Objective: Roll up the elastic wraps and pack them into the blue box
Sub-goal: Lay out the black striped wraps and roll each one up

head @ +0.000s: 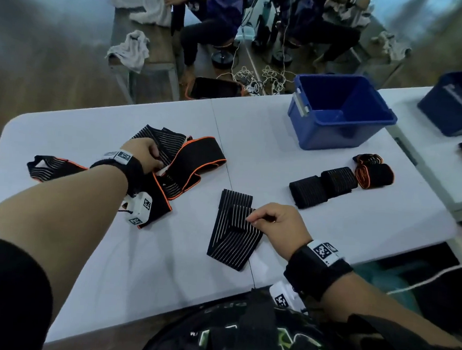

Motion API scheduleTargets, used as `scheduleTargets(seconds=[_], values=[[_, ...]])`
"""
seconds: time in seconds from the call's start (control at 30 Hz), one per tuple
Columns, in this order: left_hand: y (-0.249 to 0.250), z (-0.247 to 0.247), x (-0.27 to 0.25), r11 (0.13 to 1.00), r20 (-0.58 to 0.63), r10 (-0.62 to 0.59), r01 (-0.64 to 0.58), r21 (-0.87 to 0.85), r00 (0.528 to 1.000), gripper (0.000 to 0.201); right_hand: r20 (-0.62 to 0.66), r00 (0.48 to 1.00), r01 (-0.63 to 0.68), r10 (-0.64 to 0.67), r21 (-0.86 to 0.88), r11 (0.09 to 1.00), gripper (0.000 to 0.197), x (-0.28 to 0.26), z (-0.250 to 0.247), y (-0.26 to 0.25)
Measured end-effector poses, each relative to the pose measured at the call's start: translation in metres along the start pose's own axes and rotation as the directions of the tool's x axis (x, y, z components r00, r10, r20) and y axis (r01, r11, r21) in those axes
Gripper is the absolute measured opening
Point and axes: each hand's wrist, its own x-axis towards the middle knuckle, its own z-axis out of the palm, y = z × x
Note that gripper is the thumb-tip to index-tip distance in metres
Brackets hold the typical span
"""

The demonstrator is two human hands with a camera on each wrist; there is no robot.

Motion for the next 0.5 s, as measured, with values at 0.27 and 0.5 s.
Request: scheduleTargets(seconds=[0.27,0.5], values=[[0.026,-0.041,-0.031,0.97,-0.262,0.13,-0.178,-0.167,0.956,0.018,0.035,0.996,0.083,-0.086,0.066,0.994,0.036,0.016,0.003,-0.03],[0.084,-0.126,-0.069,0.897,-0.402,0.299,-0.399,-0.191,0.866,0.032,-0.012,0.955,0.292,-0.298,0.234,0.927,0.015,0.044,-0.011,-0.115]])
